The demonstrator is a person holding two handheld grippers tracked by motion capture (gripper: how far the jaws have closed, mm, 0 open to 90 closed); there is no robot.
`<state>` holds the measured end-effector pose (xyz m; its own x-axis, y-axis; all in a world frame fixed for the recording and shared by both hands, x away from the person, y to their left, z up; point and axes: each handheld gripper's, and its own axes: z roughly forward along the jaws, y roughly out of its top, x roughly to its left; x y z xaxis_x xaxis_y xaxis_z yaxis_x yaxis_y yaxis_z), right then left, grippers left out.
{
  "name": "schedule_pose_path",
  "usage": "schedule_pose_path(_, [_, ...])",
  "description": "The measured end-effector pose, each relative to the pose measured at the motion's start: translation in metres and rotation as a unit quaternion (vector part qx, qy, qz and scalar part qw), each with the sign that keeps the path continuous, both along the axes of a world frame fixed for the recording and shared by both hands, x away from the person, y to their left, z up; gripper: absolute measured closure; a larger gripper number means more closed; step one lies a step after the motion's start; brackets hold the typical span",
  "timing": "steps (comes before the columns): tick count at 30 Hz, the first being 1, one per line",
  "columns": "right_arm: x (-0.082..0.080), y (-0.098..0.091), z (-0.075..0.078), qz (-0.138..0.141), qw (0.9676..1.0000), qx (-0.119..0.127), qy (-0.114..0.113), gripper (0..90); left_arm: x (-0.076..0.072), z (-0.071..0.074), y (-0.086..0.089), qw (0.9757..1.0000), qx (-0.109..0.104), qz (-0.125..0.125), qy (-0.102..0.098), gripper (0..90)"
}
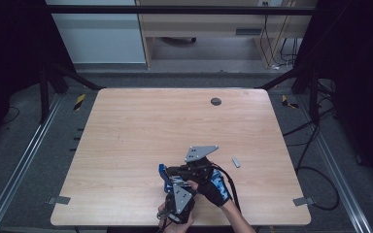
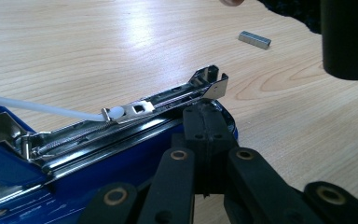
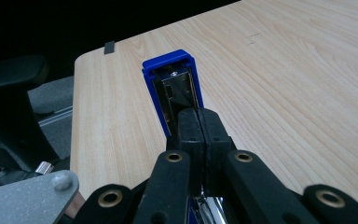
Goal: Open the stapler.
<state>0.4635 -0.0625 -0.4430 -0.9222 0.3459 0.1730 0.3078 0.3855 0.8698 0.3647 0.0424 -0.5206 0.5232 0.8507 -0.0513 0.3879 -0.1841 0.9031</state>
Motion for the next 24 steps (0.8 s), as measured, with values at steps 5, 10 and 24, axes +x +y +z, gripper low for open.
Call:
schedule_pose_path(5, [0.002, 0.004, -0.002, 0.006, 1.0000, -0.001, 0.007, 89.4, 0.000, 0.000, 0.000, 1.0000, 0.000, 0.000, 0.000, 90.0])
schedule_pose_path(10, [0.003, 0.005, -0.002, 0.007, 1.0000, -0.001, 0.007, 89.4, 0.000, 0.000, 0.000, 1.0000, -0.001, 0.001, -0.001, 90.0])
schedule_pose_path(24, [0.002, 0.017, -0.009, 0.009, 1.0000, -0.001, -0.001, 89.8, -0.001, -0.001, 0.000, 1.0000, -0.004, 0.003, -0.002, 90.0])
